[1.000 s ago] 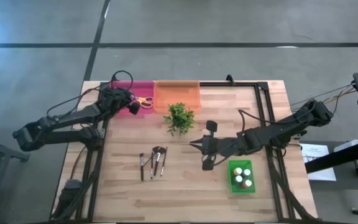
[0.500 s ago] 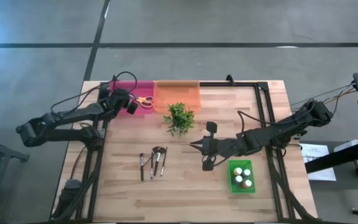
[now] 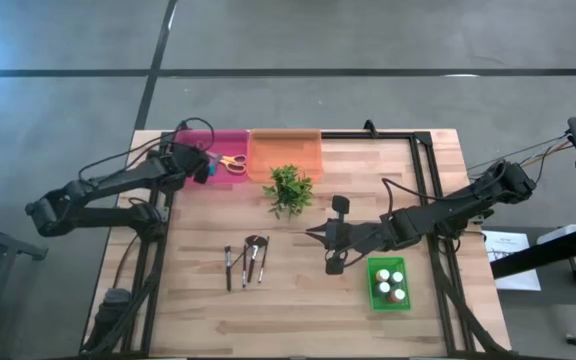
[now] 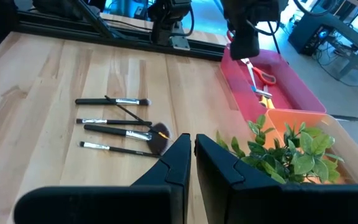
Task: Pick & Place Paint Supplies
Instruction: Adjust the red scissors in the pink bin
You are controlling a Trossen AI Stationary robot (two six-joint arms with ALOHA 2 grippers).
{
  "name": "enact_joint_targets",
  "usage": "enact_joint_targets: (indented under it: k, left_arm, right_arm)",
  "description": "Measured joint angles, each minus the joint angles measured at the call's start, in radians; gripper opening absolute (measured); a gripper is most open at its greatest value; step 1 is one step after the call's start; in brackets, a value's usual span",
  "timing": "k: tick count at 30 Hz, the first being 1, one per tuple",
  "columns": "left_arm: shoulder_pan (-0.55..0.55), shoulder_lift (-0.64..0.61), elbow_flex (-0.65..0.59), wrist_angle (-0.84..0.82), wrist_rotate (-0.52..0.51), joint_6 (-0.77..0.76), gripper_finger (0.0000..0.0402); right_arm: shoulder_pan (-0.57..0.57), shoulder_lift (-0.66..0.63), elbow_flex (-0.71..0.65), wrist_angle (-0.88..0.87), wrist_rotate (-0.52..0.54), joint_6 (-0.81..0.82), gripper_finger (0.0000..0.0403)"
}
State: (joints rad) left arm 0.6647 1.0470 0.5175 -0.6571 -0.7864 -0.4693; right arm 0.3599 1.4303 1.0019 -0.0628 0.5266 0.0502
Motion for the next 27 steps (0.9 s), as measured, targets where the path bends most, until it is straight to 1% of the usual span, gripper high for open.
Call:
enact_joint_targets:
  k: [7, 10, 17, 21, 27]
  left_arm:
    - [0.042, 0.002, 0.0, -0.049, -0.046, -0.053, 0.0119]
    - [0.052, 0.002, -0.001, -0.082, -0.048, -0.069, 0.0119]
    - [0.055, 0.002, -0.002, -0.088, 0.039, -0.082, 0.0119]
    - [0.055, 0.006, -0.002, -0.072, 0.059, -0.082, 0.0119]
    - [0.058, 0.079, -0.002, 0.011, 0.105, -0.059, 0.0119]
  right_arm:
    - [0.0, 0.0, 0.0, -0.002, 0.0, 0.003, 0.0022]
    - [0.0, 0.0, 0.0, -0.005, -0.001, 0.003, 0.0022]
    - [0.0, 0.0, 0.0, -0.007, -0.002, 0.003, 0.0022]
    - [0.0, 0.0, -0.002, -0.008, -0.002, 0.008, 0.0022]
    - [0.0, 0.0, -0.002, -0.009, -0.003, 0.01, 0.0022]
